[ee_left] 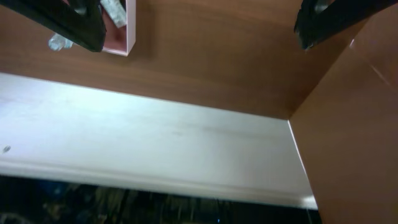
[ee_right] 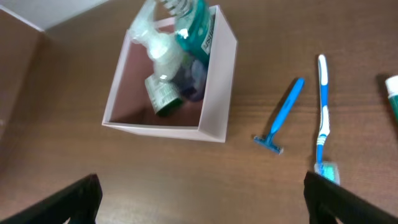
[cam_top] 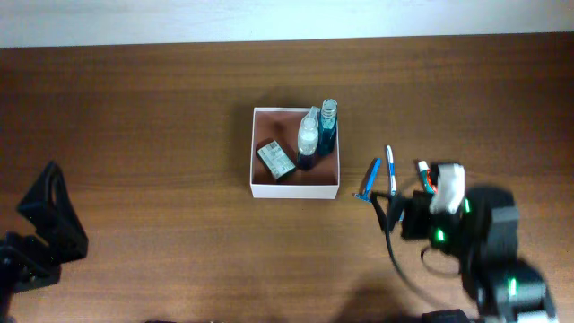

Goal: Pack container

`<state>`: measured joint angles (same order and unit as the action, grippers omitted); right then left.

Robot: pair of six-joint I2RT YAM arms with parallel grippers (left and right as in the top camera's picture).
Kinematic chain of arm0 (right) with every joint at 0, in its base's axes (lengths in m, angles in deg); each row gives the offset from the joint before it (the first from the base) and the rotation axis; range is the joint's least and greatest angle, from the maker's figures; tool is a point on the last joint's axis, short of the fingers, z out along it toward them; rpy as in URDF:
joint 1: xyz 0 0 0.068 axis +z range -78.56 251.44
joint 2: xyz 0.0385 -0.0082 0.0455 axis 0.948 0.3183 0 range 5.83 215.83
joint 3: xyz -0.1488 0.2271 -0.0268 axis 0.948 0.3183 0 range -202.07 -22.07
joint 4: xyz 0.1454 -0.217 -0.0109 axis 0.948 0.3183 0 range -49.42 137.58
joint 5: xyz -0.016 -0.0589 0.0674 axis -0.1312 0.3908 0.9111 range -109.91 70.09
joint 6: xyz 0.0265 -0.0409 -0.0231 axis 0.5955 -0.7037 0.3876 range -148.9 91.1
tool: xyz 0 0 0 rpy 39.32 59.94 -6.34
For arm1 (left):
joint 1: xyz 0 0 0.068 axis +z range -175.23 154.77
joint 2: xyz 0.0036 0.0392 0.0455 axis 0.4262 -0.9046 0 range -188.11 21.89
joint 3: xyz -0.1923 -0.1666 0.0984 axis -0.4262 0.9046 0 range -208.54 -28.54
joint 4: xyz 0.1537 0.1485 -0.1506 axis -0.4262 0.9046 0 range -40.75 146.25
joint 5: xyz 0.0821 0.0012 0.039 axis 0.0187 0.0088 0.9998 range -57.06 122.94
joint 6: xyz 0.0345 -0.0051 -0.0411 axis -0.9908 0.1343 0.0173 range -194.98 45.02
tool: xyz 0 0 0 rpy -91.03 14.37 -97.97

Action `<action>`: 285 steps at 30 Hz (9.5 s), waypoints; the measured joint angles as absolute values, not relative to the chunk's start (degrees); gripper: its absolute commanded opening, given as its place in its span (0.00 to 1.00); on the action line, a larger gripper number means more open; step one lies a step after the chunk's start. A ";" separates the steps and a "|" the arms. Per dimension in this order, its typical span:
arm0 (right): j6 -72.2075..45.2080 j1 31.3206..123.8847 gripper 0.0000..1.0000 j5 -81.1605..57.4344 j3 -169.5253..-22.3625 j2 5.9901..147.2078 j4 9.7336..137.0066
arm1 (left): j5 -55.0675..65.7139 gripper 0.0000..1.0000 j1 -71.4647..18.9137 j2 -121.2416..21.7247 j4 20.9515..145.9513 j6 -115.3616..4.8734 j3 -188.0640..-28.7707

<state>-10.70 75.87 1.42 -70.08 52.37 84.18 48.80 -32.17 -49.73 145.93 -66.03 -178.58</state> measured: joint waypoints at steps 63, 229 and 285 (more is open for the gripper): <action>-8.63 84.74 0.52 -22.74 -98.23 117.77 95.13 | 49.50 0.99 -32.17 -50.43 145.93 -66.21 -165.51; -65.76 105.63 0.43 -22.23 -101.38 105.88 83.70 | 49.50 0.99 -32.17 -50.43 145.93 -66.23 -165.46; -26.90 62.20 0.04 -18.28 -100.41 122.66 99.26 | 49.50 0.99 -32.17 -50.43 145.93 -66.21 -165.46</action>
